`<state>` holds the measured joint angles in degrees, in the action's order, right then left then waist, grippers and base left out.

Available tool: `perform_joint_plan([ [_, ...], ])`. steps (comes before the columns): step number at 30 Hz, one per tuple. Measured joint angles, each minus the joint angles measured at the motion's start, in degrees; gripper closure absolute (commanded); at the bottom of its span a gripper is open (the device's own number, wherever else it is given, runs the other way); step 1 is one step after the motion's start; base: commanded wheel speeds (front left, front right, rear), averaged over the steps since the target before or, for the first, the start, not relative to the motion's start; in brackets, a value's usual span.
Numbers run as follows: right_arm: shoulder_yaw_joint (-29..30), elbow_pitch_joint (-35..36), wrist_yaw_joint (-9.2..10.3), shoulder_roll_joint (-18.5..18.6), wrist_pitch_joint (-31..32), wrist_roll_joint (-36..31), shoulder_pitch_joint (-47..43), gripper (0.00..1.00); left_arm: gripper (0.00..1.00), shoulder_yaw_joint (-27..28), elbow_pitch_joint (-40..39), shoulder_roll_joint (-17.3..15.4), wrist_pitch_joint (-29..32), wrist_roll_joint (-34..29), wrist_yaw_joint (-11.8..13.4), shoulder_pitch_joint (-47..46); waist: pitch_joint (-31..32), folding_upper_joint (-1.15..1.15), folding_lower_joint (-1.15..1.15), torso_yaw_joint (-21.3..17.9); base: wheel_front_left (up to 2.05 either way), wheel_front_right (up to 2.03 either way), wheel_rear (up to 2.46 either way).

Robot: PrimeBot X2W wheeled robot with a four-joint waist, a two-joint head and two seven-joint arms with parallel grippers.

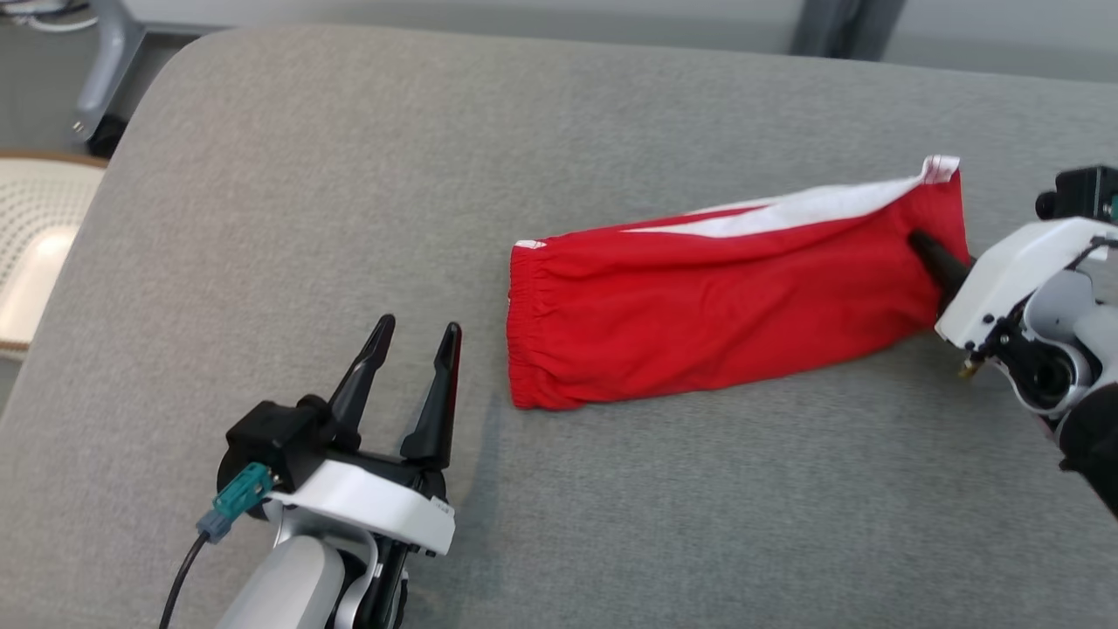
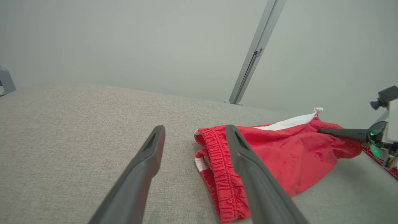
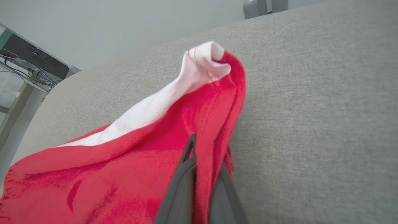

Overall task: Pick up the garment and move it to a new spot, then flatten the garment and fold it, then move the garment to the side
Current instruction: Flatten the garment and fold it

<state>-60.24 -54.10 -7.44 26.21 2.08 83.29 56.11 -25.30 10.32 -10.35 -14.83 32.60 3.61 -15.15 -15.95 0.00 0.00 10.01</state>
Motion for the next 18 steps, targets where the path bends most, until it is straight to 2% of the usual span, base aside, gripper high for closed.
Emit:
perform_joint_plan([
  [9,1.91,3.65,0.0,3.12,-5.08,3.48,-7.24,1.0,0.0,1.32,-0.71,-1.0,-0.05,0.81,1.0,3.26,4.83,0.0,0.0,-5.45,0.0,0.0,0.0],
  [18,2.03,4.26,0.0,4.46,-6.87,3.88,-9.55,1.0,0.0,1.26,-0.55,-1.15,-0.08,0.27,1.51,4.36,8.09,0.0,0.0,-7.4,0.0,0.0,0.0],
])
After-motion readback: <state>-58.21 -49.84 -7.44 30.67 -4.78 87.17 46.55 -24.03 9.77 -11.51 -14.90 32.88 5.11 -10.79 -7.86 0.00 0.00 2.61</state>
